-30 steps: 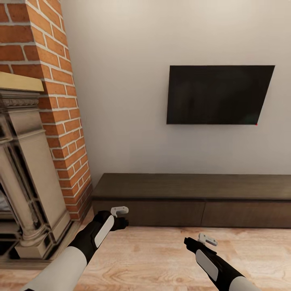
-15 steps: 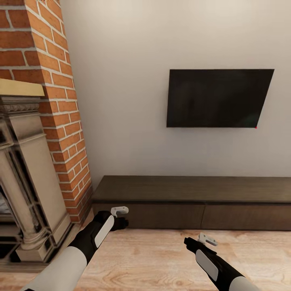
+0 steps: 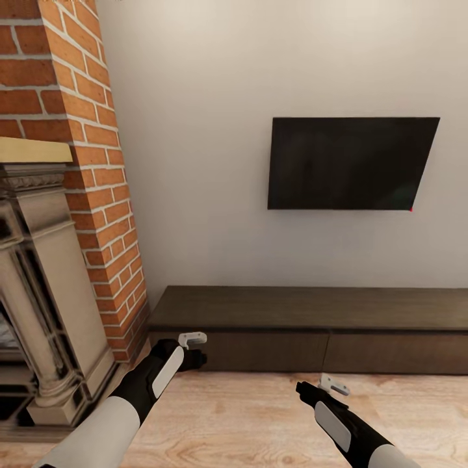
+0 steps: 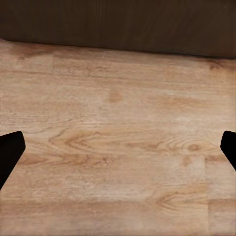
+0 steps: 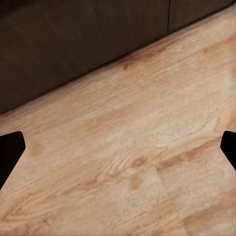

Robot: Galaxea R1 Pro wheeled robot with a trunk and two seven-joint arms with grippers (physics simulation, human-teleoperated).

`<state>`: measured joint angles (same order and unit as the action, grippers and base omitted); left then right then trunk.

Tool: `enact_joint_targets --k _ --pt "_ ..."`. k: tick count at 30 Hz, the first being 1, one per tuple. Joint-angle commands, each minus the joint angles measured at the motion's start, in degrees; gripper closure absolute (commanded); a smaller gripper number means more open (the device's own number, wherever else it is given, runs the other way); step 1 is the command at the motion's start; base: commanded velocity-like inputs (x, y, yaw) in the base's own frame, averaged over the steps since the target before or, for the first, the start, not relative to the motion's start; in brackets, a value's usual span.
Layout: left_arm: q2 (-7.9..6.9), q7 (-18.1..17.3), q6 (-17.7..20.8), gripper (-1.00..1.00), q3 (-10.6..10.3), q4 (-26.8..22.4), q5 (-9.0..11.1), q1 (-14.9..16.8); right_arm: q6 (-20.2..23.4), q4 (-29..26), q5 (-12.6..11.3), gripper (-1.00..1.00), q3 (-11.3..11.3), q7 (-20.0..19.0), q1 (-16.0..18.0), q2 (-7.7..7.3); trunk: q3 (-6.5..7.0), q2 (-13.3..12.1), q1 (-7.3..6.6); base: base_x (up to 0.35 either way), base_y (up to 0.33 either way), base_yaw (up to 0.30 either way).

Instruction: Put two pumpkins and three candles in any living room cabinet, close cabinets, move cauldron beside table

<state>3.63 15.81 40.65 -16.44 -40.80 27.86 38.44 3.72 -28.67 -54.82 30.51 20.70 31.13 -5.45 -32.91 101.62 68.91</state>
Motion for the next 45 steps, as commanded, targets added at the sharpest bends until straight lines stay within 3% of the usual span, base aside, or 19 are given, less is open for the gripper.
enact_joint_targets --k 1,10,27,38,40,45 --pt "-0.03 0.5 0.1 -1.00 -0.2 -0.1 0.6 0.0 0.2 -0.2 -0.2 -1.00 0.4 0.5 0.0 -0.09 0.12 -0.4 -0.23 0.000 0.000 0.000" --pt "-0.07 0.5 0.1 -1.00 -0.2 -0.1 0.5 0.0 0.3 -0.2 -0.2 -1.00 0.4 0.5 0.1 -0.09 1.63 -4.0 -2.21 0.000 0.000 0.000" --pt "-0.03 0.5 2.4 -1.00 -0.2 -0.1 0.4 0.0 0.4 0.0 -0.3 -1.00 0.3 0.6 0.0 -0.09 3.17 -10.8 -5.94 0.000 0.000 0.000" --pt "-0.37 0.6 2.3 -1.00 -0.6 0.6 0.7 0.0 0.5 5.1 -0.2 -1.00 0.3 0.7 0.0 -0.02 4.11 -15.2 -8.36 0.000 0.000 0.000" --pt "-0.47 0.8 2.3 -1.00 -0.6 1.1 0.8 0.0 0.5 5.3 -0.2 -1.00 0.3 0.7 0.0 -0.05 4.29 -16.0 -8.80 0.000 0.000 0.000" --pt "-1.21 0.8 1.6 -1.00 -0.7 7.7 0.4 0.0 -0.4 5.8 -0.2 -1.00 0.6 0.6 0.0 -0.09 4.94 -18.0 -9.89 0.000 0.000 0.000"
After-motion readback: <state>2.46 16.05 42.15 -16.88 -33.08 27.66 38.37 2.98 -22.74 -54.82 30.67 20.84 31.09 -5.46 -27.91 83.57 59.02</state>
